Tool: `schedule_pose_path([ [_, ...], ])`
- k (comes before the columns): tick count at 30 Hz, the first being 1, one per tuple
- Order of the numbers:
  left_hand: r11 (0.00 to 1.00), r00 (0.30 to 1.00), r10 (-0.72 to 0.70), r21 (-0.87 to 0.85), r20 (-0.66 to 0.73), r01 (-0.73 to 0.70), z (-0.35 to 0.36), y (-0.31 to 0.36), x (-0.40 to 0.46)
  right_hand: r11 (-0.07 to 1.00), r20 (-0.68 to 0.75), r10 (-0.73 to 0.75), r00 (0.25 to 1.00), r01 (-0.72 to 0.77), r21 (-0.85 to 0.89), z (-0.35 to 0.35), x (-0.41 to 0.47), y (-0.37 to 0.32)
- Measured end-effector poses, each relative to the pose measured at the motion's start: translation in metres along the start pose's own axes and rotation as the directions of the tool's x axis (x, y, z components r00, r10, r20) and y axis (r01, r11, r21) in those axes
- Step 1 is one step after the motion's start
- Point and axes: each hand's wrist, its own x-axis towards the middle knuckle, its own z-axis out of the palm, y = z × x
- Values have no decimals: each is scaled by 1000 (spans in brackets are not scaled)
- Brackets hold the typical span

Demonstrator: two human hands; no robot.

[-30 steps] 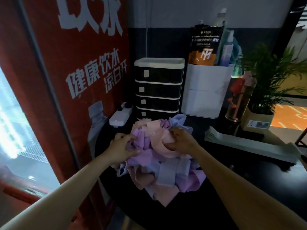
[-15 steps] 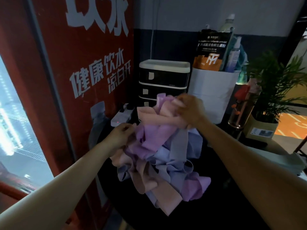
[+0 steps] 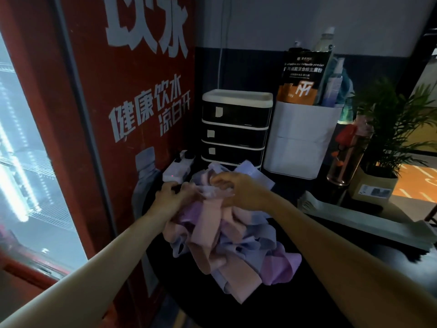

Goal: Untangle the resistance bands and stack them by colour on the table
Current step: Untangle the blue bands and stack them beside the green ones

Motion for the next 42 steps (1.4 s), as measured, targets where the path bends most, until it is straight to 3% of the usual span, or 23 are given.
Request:
schedule_pose_path([
  [4, 924, 991, 95, 363, 89, -122, 3, -11, -6, 996, -37, 54, 998, -51, 72, -12, -12, 1],
  [7, 831, 979, 88, 528, 186, -175, 10, -16, -18, 983, 204, 182, 962, -179, -32, -17, -29, 5],
  [9, 853, 980, 103, 493, 170, -175, 13, -18, -21, 971, 344, 227, 911, -185, -153, -18, -38, 12],
  [11, 890, 979, 175, 409, 105, -203, 15, -16, -20, 970, 374, 242, 895, -210, -124, -19, -41, 14],
  [13, 856, 949, 306, 414, 76, -309, 17, -11, -17, 973, 350, 233, 907, -214, -91, -22, -38, 15],
  [16, 693, 841, 499, 488, 207, -531, 21, 1, -8, 983, 292, 183, 939, -166, -82, -23, -30, 17],
  [20, 565, 775, 480, 531, 410, -631, 25, 10, 6, 994, 48, 105, 993, -107, 23, -23, -18, 22],
  [24, 578, 779, 429, 524, 457, -626, 15, -1, 13, 981, -324, 192, 926, -174, 86, -28, 0, 35],
  [26, 595, 805, 359, 548, 473, -587, 6, -11, 12, 959, -381, 284, 880, -258, 119, -24, 11, 45],
  [30, 717, 835, 269, 480, 479, -507, -10, -23, 2, 847, -167, 515, 841, -469, 250, -11, 24, 52],
  [34, 798, 864, 294, 393, 409, -457, -14, -21, -3, 835, 42, 510, 859, -506, 217, 6, 22, 54],
  [37, 856, 913, 273, 358, 302, -374, -6, -13, -3, 884, 38, 466, 884, -464, -54, 15, 21, 57],
  [40, 888, 932, 237, 328, 274, -323, 11, -8, -5, 904, -47, 423, 905, -425, -40, 15, 20, 63],
  [42, 870, 949, 210, 398, 234, -291, 22, -8, -7, 903, -108, 427, 898, -429, -3, 13, 17, 67],
])
